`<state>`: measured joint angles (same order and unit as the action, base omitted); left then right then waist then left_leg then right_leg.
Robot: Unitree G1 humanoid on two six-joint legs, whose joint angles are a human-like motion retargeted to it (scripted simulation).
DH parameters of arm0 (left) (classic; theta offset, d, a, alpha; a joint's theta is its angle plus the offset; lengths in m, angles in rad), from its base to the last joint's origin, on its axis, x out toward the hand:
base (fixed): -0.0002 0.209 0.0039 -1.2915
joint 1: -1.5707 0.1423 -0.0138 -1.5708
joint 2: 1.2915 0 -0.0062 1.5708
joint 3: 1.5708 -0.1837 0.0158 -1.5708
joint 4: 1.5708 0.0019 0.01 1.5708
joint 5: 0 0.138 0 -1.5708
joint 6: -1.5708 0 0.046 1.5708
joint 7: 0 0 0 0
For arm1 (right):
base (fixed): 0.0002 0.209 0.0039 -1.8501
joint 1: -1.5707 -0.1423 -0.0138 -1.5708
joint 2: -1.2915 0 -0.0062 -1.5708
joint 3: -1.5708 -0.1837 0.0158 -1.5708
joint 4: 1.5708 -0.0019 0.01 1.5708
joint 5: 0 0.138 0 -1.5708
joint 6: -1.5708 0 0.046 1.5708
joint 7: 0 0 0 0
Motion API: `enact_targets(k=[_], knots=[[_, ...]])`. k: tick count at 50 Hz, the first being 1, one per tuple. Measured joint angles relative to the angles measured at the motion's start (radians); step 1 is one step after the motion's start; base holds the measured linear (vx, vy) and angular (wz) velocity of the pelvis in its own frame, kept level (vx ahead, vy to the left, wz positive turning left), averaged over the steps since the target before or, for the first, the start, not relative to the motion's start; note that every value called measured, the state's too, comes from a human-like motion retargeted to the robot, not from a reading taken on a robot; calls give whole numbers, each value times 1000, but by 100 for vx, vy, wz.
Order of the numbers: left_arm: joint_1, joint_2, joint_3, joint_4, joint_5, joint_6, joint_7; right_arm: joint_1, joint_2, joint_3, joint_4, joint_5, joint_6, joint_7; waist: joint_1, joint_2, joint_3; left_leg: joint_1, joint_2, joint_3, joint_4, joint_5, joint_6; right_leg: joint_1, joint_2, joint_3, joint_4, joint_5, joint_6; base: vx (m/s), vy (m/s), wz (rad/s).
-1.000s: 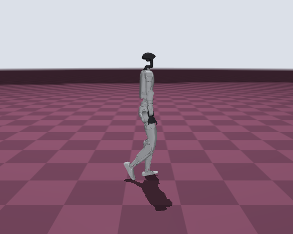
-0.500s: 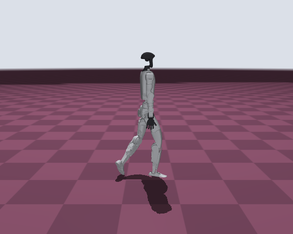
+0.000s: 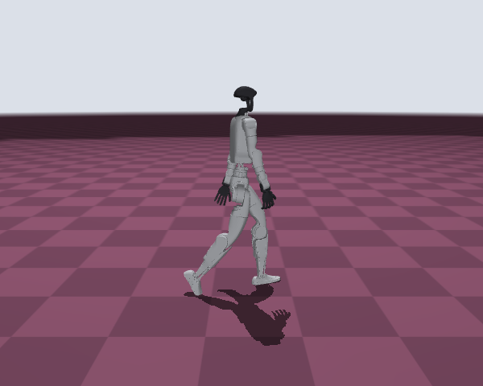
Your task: Walk run
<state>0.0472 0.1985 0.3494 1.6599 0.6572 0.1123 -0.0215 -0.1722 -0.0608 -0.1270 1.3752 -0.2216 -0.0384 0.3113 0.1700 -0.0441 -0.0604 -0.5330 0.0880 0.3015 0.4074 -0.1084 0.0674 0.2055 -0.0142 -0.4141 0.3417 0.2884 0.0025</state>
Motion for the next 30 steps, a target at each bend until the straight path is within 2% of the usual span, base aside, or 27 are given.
enact_targets(k=[2, 4, 5, 8, 11, 15, 19, 20, 22, 25, 27, 28, 30], knots=[[-40, 22, -39, 2, -22, 7, 8, 29, -9, 25, 54, -52, 15, -18, -22, 49, 5, 103, 71, 65, -21, -48, -6, -43, -20, -114, 201, 84, -81, 102, 1, -23], [-100, 50, -69, 7, -56, 4, -3, 45, -25, 52, 95, -110, 22, -48, -37, 78, 21, 187, 114, 115, -45, -82, -27, -128, -75, -164, 399, -25, -135, 75, 0, -53], [-129, 64, -80, 6, -73, 0, -8, 57, -29, 59, 108, -143, 24, -72, -51, 85, 29, 227, 115, 124, -67, -92, -40, -189, -98, -162, 488, -90, -145, 85, -3, -24], [-197, 95, -96, -50, -95, -17, -4, 103, -27, 35, 133, -186, 4, -135, -124, 47, 37, 339, 32, 160, -188, -85, -54, -404, -162, -144, 616, -189, -110, 83, -8, 37], [-256, 115, -117, -129, -107, -47, -1, 165, -22, -19, 147, -162, 6, -143, -194, 25, 24, 417, -37, 166, -273, -94, -44, -560, -178, -168, 515, -284, -85, 96, -14, 82], [-331, 151, -142, -227, -118, -74, -18, 233, -6, -91, 168, -87, 40, -132, -277, -6, 17, 520, -121, 106, -336, -139, -29, -717, -169, -156, 166, -387, -102, 72, -20, 80], [-378, 172, -166, -306, -123, -93, -29, 253, 11, -161, 203, -18, 87, -89, -326, -20, 8, 622, -157, 61, -365, -187, -57, -830, -112, -59, -156, -395, -76, 95, -34, 61], [-384, 172, -168, -318, -124, -98, -28, 257, 11, -171, 208, -4, 94, -76, -332, -20, 0, 639, -157, 60, -365, -196, -69, -859, -107, -46, -187, -405, -67, 77, -27, 31], [-376, 160, -168, -319, -123, -110, -23, 255, 5, -183, 215, 7, 102, -64, -332, -16, -15, 662, -167, 16, -342, -190, -89, -869, -123, -90, -152, -395, -96, 69, -18, 11], [-323, 138, -158, -288, -105, -107, -29, 249, -2, -181, 221, -8, 109, -85, -339, -12, -40, 709, -178, 11, -298, -82, -136, -839, -155, -193, -57, -299, -178, 125, -44, 4], [-259, 113, -130, -263, -53, -90, -44, 230, -6, -171, 232, -5, 115, -96, -361, -14, -41, 732, -166, 62, -229, 107, -145, -849, -163, -41, 49, -339, -192, 133, -44, 49], [-225, 94, -120, -247, -36, -88, -34, 219, -4, -175, 232, -6, 118, -104, -372, -23, -46, 736, -140, 142, -174, 221, -119, -819, -190, -23, 68, -379, -180, 102, -27, 36], [-158, 58, -93, -205, -9, -82, 1, 203, 0, -160, 220, 0, 115, -107, -346, -77, -53, 717, -155, 255, -20, 406, -50, -727, -217, 8, 41, -437, -169, 100, -31, -24]])
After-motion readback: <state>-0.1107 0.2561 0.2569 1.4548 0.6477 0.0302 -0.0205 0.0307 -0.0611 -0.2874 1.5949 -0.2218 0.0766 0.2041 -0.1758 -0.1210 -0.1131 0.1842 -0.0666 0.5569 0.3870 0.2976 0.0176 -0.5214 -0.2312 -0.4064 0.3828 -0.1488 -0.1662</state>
